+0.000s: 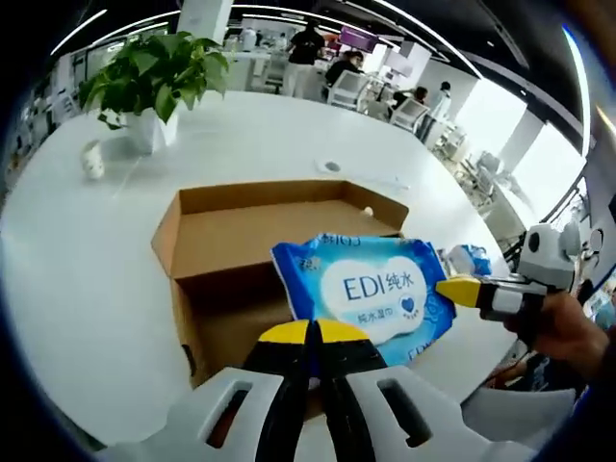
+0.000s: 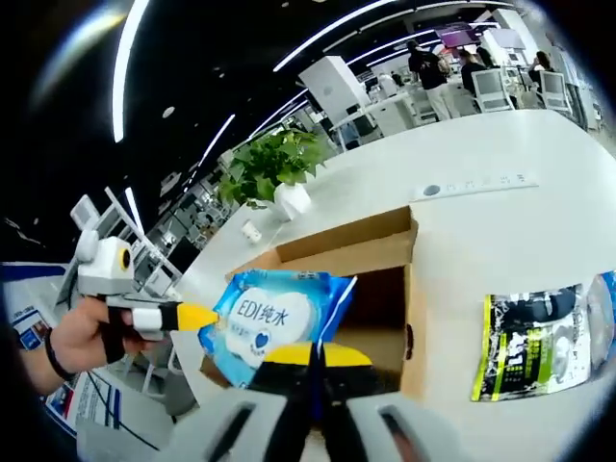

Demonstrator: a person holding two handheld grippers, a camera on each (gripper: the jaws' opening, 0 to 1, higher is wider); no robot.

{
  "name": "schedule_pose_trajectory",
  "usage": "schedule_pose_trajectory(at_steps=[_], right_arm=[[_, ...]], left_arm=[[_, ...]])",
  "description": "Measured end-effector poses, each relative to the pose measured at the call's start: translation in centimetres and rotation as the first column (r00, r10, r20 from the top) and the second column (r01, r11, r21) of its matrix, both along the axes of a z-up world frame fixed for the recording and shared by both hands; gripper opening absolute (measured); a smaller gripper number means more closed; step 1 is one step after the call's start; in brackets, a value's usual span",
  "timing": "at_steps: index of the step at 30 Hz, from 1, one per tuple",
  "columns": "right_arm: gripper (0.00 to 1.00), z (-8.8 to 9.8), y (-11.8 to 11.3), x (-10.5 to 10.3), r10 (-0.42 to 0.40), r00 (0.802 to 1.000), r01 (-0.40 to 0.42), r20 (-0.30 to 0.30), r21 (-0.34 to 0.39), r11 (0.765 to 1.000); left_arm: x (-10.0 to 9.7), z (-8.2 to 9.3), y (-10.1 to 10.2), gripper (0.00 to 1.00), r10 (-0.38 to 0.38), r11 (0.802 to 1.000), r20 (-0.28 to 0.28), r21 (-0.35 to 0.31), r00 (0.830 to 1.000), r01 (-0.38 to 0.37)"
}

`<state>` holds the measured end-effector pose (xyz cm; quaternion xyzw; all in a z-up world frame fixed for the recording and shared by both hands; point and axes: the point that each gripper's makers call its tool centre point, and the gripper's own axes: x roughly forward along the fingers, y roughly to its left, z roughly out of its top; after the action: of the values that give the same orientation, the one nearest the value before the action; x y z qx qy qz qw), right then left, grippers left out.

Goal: Operate the shoe box by opening the lid, removing the specified soft item, and placing it in the target area until the item is outside and the box remains undamaged.

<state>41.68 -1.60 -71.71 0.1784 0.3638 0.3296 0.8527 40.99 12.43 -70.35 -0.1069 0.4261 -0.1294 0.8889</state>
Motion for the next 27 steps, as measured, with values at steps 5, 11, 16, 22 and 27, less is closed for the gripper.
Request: schedule_pose_trajectory(at_steps=[5, 11, 16, 22, 27], right_arm=[[0.00, 0.3, -2.0, 0.1, -0.038, 0.999, 0.038, 0.000, 0.004, 0.999], [0.00, 0.4, -5.6, 0.1, -0.083, 0.997, 0.083, 0.006, -0.013, 0.996], [0.00, 0.2, -8.3, -0.1, -0.137, 0.991, 0.137, -0.004, -0.005, 0.991], [0.00, 0.2, -10.6, -0.5, -0.180, 0.984, 0.181, -0.011, 0.003, 0.984], [0.00, 0.3, -12.3, -0.5, -0.202, 0.979, 0.202, -0.014, 0.010, 0.979]], left_arm=[[0.6, 0.8, -2.4, 0.00, -0.060, 0.998, 0.026, 0.030, 0.998, 0.060], [1.3, 0.9, -5.2, 0.00, -0.099, 0.995, 0.029, 0.007, 0.995, 0.099], [1.2, 0.9, -8.3, 0.00, -0.136, 0.990, 0.020, -0.029, 0.991, 0.137], [1.5, 1.2, -10.8, 0.00, -0.175, 0.984, 0.021, -0.033, 0.984, 0.176], [1.8, 1.3, -12.4, 0.00, -0.193, 0.980, 0.015, -0.048, 0.981, 0.193]])
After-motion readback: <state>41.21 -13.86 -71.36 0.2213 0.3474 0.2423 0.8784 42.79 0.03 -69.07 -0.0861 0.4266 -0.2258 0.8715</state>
